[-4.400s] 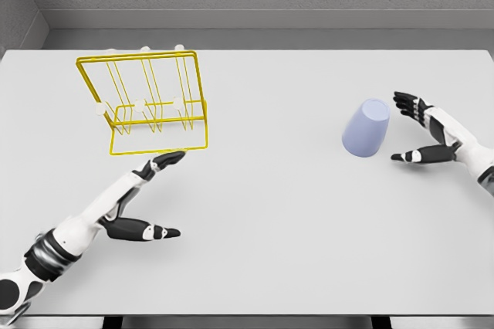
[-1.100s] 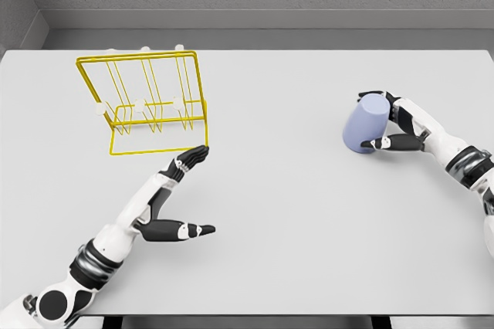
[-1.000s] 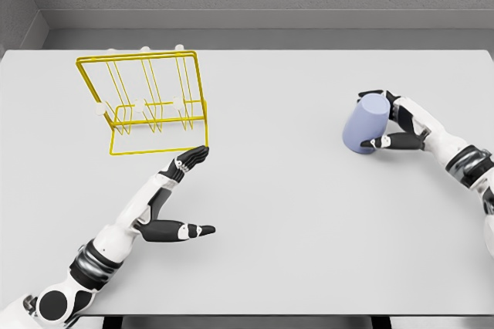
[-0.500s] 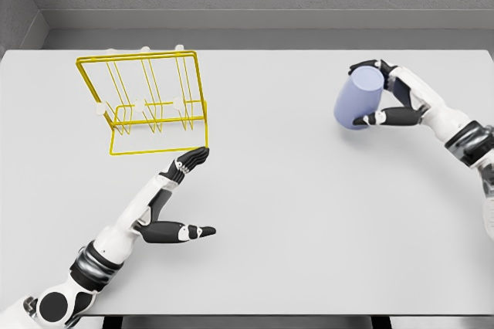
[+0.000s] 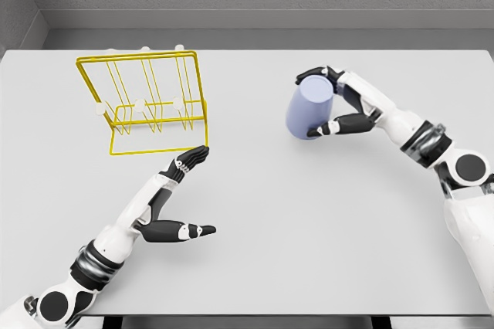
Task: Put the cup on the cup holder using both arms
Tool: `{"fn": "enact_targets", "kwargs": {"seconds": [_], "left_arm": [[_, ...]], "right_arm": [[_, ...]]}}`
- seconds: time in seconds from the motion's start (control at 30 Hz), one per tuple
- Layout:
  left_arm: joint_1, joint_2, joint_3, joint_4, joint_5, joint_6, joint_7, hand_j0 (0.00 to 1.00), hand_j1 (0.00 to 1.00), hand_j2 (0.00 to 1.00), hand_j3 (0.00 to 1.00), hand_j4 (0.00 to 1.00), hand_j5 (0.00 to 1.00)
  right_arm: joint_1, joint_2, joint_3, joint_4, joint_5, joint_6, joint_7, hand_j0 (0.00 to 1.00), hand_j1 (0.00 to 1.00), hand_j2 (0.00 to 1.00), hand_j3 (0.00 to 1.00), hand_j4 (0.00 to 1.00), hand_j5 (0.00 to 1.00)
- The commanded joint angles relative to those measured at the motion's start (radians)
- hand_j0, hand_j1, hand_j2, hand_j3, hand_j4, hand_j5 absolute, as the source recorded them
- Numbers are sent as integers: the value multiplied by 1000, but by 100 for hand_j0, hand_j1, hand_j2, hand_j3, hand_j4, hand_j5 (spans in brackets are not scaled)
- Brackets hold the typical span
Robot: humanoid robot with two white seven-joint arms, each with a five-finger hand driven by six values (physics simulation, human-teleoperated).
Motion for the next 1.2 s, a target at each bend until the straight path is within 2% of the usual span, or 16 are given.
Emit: {"fn": "enact_targets", "kwargs": {"seconds": [0.0, 0.2, 0.53, 1.03, 1.07, 1.13, 1.17], "left_arm": [[-2, -1, 0, 0, 2, 0, 0, 100, 100, 100, 100, 100, 100], [0, -1, 0, 0, 2, 0, 0, 100, 100, 100, 100, 100, 100], [0, -6, 0, 0, 2, 0, 0, 100, 100, 100, 100, 100, 100], [0, -15, 0, 0, 2, 0, -1, 100, 100, 100, 100, 100, 100], [0, -17, 0, 0, 2, 0, -1, 100, 100, 100, 100, 100, 100], [2, -17, 0, -2, 2, 0, -1, 100, 100, 100, 100, 100, 100], [2, -17, 0, -2, 2, 0, -1, 100, 100, 100, 100, 100, 100]], "right_arm": [[0, -1, 46, -19, -9, -17, 0, 66, 66, 66, 66, 66, 66], [3, -1, 118, -76, -9, -19, 0, 66, 66, 66, 66, 66, 66], [3, 15, 214, -71, -3, -29, 0, 66, 66, 66, 66, 66, 66], [-3, 42, 268, 24, 10, -43, 0, 66, 66, 66, 66, 66, 66], [-5, 42, 268, 22, 10, -43, 0, 66, 66, 66, 66, 66, 66], [-6, 42, 267, 22, 11, -45, 0, 79, 79, 79, 79, 79, 79], [-8, 42, 267, 21, 11, -45, 0, 82, 82, 82, 82, 82, 82]]}}
